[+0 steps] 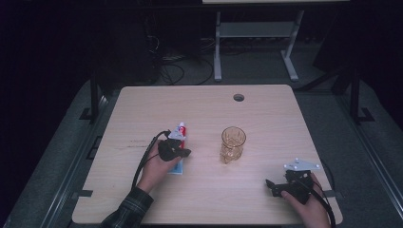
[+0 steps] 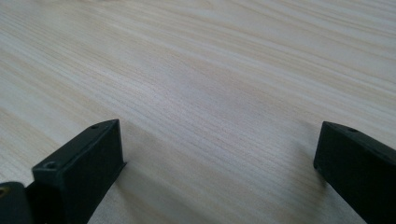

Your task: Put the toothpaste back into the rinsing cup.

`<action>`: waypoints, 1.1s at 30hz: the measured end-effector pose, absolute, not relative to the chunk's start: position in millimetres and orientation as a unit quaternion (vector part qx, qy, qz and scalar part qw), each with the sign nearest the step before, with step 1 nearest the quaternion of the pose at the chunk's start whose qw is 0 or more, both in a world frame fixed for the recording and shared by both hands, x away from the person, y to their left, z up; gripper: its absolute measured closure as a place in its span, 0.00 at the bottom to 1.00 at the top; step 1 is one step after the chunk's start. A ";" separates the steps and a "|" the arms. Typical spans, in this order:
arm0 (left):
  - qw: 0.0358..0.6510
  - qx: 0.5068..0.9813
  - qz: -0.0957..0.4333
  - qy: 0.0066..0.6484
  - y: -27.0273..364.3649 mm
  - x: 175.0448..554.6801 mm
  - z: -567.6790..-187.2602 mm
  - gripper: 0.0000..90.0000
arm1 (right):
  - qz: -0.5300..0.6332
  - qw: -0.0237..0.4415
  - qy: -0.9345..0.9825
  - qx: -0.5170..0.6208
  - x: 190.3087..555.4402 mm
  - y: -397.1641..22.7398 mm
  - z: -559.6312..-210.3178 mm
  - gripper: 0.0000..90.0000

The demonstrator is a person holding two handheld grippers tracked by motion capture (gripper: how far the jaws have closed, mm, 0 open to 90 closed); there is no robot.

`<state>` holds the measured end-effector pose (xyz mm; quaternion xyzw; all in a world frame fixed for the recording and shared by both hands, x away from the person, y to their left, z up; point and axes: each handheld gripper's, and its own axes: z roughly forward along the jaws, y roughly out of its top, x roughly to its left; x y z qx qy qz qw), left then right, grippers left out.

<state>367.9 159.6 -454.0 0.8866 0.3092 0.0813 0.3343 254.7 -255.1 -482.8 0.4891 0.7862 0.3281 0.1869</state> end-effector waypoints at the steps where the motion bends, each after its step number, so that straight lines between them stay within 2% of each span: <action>1: 0.334 0.886 0.081 0.310 161.0 367.5 -453.9 1.00 | 0.328 0.187 0.786 0.489 254.7 -255.1 -482.9 0.01; 33: 0.308 0.874 0.112 0.360 226.0 355.8 -450.6 1.00 | 0.328 0.187 0.786 0.489 254.7 -255.1 -482.8 0.01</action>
